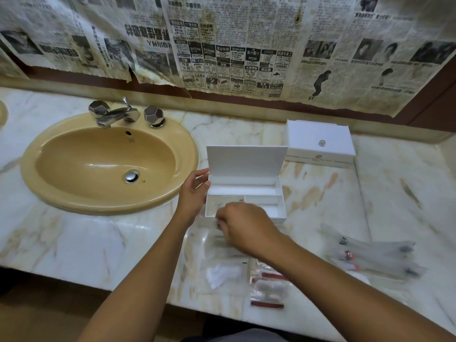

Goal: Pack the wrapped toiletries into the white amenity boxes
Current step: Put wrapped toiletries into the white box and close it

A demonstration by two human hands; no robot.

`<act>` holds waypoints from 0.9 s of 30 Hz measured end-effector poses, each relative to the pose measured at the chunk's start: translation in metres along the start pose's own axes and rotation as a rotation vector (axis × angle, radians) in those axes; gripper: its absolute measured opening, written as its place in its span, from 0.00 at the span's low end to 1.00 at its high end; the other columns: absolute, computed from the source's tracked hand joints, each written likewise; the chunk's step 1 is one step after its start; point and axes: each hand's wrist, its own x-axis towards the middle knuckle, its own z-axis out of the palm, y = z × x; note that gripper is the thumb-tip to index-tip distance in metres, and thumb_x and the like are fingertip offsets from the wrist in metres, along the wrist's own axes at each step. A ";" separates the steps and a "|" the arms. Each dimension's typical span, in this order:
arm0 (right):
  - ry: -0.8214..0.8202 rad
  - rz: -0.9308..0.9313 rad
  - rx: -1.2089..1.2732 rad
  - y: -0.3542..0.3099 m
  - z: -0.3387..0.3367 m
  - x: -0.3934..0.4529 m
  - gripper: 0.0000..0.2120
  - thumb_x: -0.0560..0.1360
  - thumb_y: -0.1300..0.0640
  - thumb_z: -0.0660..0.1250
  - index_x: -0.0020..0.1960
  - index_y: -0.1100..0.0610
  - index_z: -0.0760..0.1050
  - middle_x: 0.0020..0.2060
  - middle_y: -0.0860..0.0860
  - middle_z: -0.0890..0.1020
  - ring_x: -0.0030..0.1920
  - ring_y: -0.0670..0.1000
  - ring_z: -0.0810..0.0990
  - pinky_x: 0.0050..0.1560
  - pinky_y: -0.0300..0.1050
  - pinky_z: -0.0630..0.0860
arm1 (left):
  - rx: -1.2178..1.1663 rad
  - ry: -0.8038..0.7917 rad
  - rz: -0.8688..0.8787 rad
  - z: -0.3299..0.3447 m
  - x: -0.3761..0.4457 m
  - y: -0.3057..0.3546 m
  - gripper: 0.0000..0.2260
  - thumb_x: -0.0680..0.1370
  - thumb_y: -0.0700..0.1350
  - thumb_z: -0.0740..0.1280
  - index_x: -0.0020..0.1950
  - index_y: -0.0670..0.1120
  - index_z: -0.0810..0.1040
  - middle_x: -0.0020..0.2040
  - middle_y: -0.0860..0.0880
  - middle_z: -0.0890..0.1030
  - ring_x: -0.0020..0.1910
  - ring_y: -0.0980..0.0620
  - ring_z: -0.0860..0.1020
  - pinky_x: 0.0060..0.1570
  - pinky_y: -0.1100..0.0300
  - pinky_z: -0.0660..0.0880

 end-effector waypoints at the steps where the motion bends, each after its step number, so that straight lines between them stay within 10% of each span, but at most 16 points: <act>1: 0.054 0.011 -0.007 0.002 -0.007 0.005 0.08 0.76 0.58 0.61 0.46 0.55 0.79 0.42 0.52 0.80 0.44 0.56 0.78 0.39 0.45 0.68 | -0.004 -0.004 0.008 -0.001 0.000 0.000 0.11 0.80 0.37 0.64 0.59 0.50 0.76 0.52 0.58 0.79 0.43 0.72 0.76 0.41 0.60 0.73; 7: 0.089 0.028 -0.154 0.018 -0.005 0.039 0.08 0.73 0.66 0.63 0.44 0.58 0.80 0.40 0.52 0.75 0.45 0.54 0.75 0.34 0.44 0.65 | 0.011 -0.016 0.036 -0.001 -0.003 0.003 0.22 0.75 0.24 0.55 0.62 0.44 0.74 0.53 0.53 0.78 0.51 0.57 0.76 0.27 0.68 0.70; 11: -0.135 0.083 -0.205 0.023 0.012 0.048 0.11 0.70 0.71 0.62 0.33 0.60 0.68 0.32 0.53 0.68 0.39 0.56 0.71 0.38 0.44 0.65 | -0.003 -0.008 0.003 -0.002 0.001 0.001 0.14 0.80 0.35 0.62 0.61 0.50 0.76 0.55 0.55 0.79 0.48 0.64 0.77 0.35 0.65 0.73; 16: -0.239 0.133 -0.056 0.029 0.025 0.058 0.12 0.74 0.69 0.62 0.54 0.63 0.77 0.51 0.59 0.78 0.51 0.59 0.78 0.49 0.48 0.74 | -0.010 -0.015 -0.012 -0.003 0.004 -0.004 0.12 0.80 0.39 0.64 0.61 0.51 0.76 0.56 0.56 0.79 0.44 0.71 0.76 0.42 0.59 0.72; 27: -0.356 0.164 0.015 0.033 0.024 0.068 0.10 0.78 0.59 0.58 0.51 0.61 0.77 0.49 0.56 0.80 0.49 0.58 0.78 0.46 0.47 0.75 | -0.017 -0.015 -0.008 -0.003 0.006 -0.005 0.11 0.79 0.39 0.65 0.60 0.51 0.77 0.55 0.57 0.79 0.48 0.70 0.77 0.45 0.55 0.73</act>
